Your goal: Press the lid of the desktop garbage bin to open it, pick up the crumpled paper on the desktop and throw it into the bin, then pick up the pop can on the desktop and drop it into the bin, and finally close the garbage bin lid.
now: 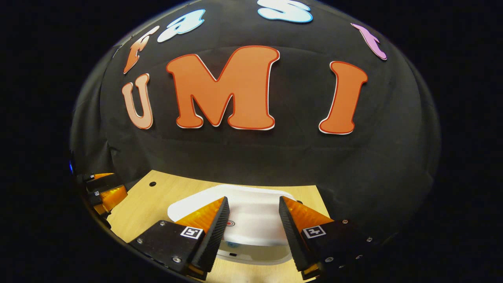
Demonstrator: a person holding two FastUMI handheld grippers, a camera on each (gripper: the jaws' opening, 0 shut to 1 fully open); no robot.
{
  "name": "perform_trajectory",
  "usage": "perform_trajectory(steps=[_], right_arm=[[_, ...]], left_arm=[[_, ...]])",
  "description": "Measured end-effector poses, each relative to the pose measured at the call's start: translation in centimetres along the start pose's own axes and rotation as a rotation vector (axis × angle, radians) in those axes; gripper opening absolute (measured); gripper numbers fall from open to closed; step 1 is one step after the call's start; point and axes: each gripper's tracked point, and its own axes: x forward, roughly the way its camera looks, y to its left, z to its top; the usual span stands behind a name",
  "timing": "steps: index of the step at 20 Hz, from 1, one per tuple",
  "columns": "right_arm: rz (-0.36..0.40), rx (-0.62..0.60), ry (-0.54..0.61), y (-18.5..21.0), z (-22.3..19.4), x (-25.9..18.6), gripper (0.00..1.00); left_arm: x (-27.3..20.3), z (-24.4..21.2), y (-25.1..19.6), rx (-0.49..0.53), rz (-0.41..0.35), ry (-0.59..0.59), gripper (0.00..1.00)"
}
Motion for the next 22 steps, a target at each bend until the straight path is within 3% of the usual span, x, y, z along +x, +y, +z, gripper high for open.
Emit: perform_trajectory(steps=[7,8,11,18,19,20,21,22], right_arm=[[-0.002,-0.014,0.034,1.4,-3.4,-1.1,0.72],[-0.002,-0.011,0.046,1.5,-4.3,-1.1,0.76],[0.002,0.004,0.084,1.9,-6.3,-1.2,0.76],[-0.024,0.056,0.006,2.0,-6.9,-1.2,0.76],[-0.027,0.056,0.006,2.0,-7.0,-1.0,0.7],[-0.019,0.04,-0.012,2.1,-7.1,-1.2,0.77],[-0.014,0.05,-0.018,2.1,-6.8,-0.8,0.77],[-0.013,0.072,-0.036,2.3,-6.8,-0.8,0.71]], left_arm=[[-1.1,-2.3,0.3,-0.022,0.013,0.028,0.98],[-1.1,-2.6,0.3,-0.026,0.015,0.033,0.98],[-1.2,-4.1,0.7,-0.042,0.023,0.058,0.98],[-1.2,-9.0,1.6,-0.118,0.03,0.154,0.98],[-1.3,-9.5,1.6,-0.118,0.028,0.167,0.98],[-1.4,-9.9,1.6,-0.121,0.024,0.179,0.98],[-1.5,-10.3,1.6,-0.127,0.023,0.186,0.98],[-1.5,-10.7,1.6,-0.135,0.023,0.196,0.98]])
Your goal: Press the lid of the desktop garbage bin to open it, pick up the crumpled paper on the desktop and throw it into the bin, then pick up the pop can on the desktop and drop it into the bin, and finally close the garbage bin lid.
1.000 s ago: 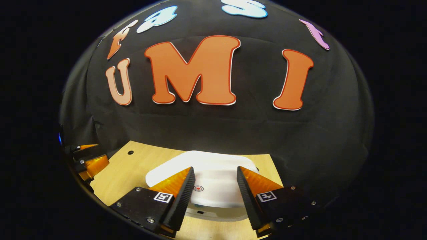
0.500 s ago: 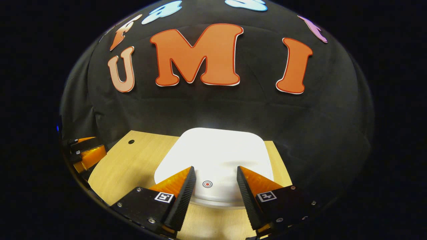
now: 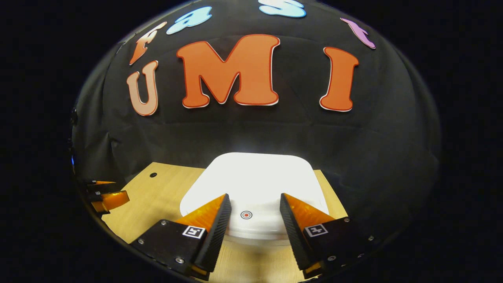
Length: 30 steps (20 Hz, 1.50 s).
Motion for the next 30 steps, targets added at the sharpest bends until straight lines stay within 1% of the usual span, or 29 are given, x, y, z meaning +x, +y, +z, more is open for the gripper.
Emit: perform_trajectory(steps=[1,3,4,7,8,9,10,11,12,13,14,15,16,17,20,23,24,27,28,29,30], right_arm=[[-0.001,-0.001,-0.006,0.0,0.0,0.1,0.76],[-0.011,-0.028,-0.03,-0.3,0.1,-0.1,0.76],[-0.015,-0.027,-0.057,-0.3,0.4,-0.4,0.75],[-0.033,-0.002,-0.068,-0.2,0.4,-0.6,0.75],[-0.045,0.004,-0.069,-0.3,0.3,-0.8,0.76],[-0.05,0.012,-0.066,-0.2,0.2,-1.0,0.76],[-0.046,0.025,-0.067,0.2,0.3,-1.3,0.76],[-0.032,0.038,-0.067,0.9,0.2,-1.7,0.76],[-0.022,0.045,-0.069,1.6,0.1,-2.0,0.77],[-0.008,0.047,-0.071,2.3,0.0,-2.2,0.81],[0.003,0.047,-0.075,2.9,-0.2,-2.7,0.82],[0.016,0.044,-0.082,3.7,-0.2,-3.1,0.83],[0.033,0.037,-0.092,4.6,-0.3,-3.5,0.83],[0.044,0.023,-0.11,5.2,-0.1,-4.0,0.83],[0.053,-0.017,-0.163,7.2,0.3,-4.3,0.87],[0.081,-0.005,-0.177,9.2,0.3,-5.1,0.88],[0.087,-0.003,-0.186,9.6,0.4,-5.3,0.88],[0.071,-0.015,-0.222,9.9,0.7,-5.8,0.88],[0.068,-0.017,-0.235,10.1,0.9,-6.1,0.88],[0.068,-0.017,-0.245,10.3,0.8,-6.2,0.88],[0.069,-0.018,-0.252,10.5,0.7,-6.5,0.88]], left_arm=[[0.1,-0.3,0.0,-0.008,-0.004,0.011,0.98],[-0.1,-0.4,0.1,-0.001,-0.007,0.008,0.98],[-0.4,0.0,0.2,0.014,-0.004,-0.003,0.95],[-1.5,1.5,0.9,0.061,0.005,-0.047,1.0],[-1.8,2.1,1.2,0.069,0.011,-0.062,1.0],[-2.1,2.6,1.5,0.073,0.016,-0.076,0.98],[-2.4,3.1,1.9,0.073,0.023,-0.09,1.0],[-2.8,3.5,2.2,0.064,0.028,-0.099,1.0],[-3.1,3.8,2.6,0.053,0.032,-0.106,0.98],[-3.5,4.1,2.9,0.045,0.036,-0.114,1.0],[-3.9,4.1,3.4,0.04,0.04,-0.124,0.98],[-4.3,4.4,3.9,0.031,0.048,-0.135,0.98],[-4.7,4.8,4.3,0.021,0.053,-0.149,1.0],[-5.1,5.3,4.7,0.012,0.059,-0.166,0.98],[-6.4,7.2,6.0,0.019,0.09,-0.246,0.98],[-6.7,7.1,6.5,0.019,0.091,-0.272,0.97],[-6.9,7.1,6.9,0.019,0.099,-0.275,0.98],[-7.9,7.6,7.9,0.026,0.125,-0.314,0.98],[-8.2,7.8,8.2,0.031,0.135,-0.33,1.0],[-8.6,8.2,8.5,0.038,0.146,-0.349,0.98],[-9.0,8.5,8.8,0.044,0.155,-0.369,0.98]])
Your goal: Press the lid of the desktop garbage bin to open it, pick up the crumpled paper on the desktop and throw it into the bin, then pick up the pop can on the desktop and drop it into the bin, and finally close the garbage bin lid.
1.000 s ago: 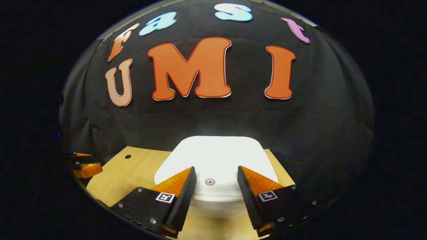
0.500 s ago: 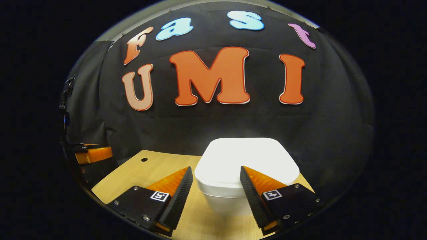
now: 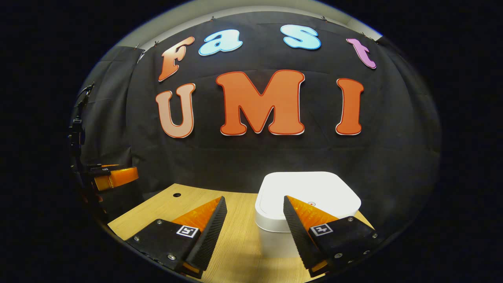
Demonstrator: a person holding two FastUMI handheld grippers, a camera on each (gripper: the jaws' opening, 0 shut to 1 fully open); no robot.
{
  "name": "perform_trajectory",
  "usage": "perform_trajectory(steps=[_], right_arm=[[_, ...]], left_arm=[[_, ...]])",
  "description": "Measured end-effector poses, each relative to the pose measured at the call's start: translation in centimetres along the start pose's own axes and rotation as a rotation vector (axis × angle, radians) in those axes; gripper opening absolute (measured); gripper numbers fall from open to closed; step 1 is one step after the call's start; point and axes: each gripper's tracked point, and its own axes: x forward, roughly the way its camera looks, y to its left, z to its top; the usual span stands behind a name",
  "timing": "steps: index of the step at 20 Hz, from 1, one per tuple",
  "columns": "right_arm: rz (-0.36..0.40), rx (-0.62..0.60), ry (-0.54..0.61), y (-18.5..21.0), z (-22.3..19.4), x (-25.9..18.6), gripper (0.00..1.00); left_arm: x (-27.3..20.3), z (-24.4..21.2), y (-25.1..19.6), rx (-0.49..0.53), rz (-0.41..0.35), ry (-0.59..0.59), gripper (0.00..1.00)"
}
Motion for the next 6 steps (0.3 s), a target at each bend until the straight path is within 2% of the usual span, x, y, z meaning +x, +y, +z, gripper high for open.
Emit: perform_trajectory(steps=[6], right_arm=[[0.014,-0.008,-0.011,1.5,-0.2,-0.4,0.88]], left_arm=[[-0.9,2.8,0.6,0.032,0.014,-0.136,0.97]])
